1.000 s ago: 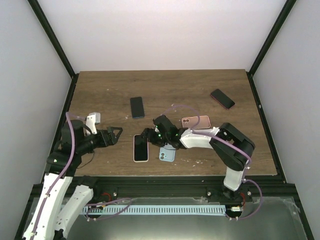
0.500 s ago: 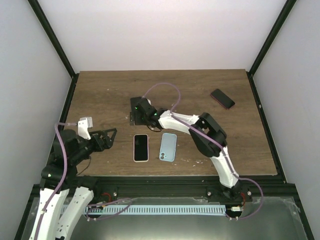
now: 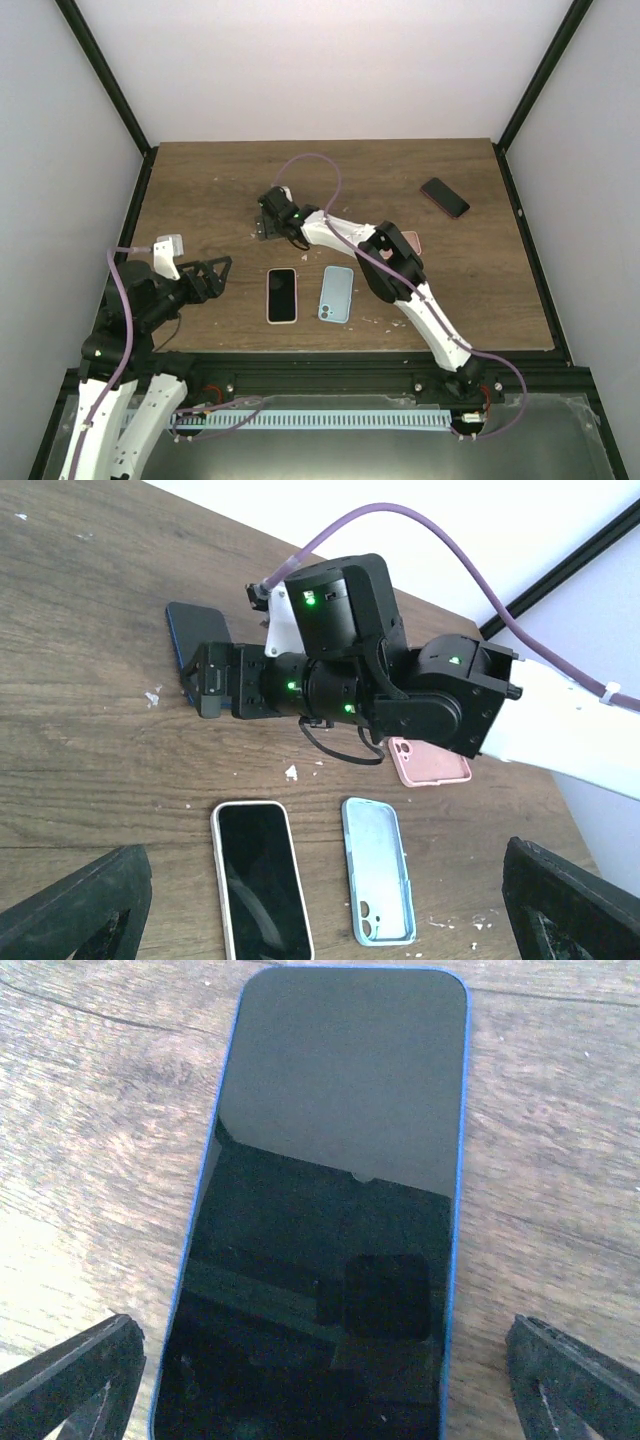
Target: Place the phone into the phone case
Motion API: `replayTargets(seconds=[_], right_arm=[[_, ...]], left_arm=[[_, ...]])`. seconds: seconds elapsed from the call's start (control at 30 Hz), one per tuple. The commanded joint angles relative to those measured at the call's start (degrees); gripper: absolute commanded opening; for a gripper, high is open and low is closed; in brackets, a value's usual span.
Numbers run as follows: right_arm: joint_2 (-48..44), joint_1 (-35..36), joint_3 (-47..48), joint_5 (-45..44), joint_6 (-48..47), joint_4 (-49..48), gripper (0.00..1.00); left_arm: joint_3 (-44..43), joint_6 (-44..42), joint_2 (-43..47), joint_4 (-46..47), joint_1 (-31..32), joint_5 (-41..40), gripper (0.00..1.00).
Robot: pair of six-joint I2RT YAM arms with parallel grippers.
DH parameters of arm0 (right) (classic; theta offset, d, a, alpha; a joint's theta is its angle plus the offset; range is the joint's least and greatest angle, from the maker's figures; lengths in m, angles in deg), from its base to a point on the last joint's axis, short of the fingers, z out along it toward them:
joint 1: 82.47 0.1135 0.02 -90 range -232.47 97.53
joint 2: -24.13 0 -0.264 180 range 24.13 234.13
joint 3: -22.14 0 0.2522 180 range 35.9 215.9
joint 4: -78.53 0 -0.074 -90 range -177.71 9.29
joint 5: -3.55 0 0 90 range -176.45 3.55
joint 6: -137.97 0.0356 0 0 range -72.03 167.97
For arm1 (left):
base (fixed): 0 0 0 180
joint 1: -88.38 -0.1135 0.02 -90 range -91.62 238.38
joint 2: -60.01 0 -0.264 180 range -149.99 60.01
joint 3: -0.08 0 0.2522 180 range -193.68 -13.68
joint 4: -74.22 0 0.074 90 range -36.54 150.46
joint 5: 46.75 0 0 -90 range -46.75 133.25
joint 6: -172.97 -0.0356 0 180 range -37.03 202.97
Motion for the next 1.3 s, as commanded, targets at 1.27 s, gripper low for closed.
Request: replayTargets(seconds=[1.27], right_arm=[[-11.66,-1.49,-19.16,-2.52,-5.58,0.93,0.76]], left_arm=[[0.18,2.41,-0.66,-0.5,-0.21,-5.43,0.97]])
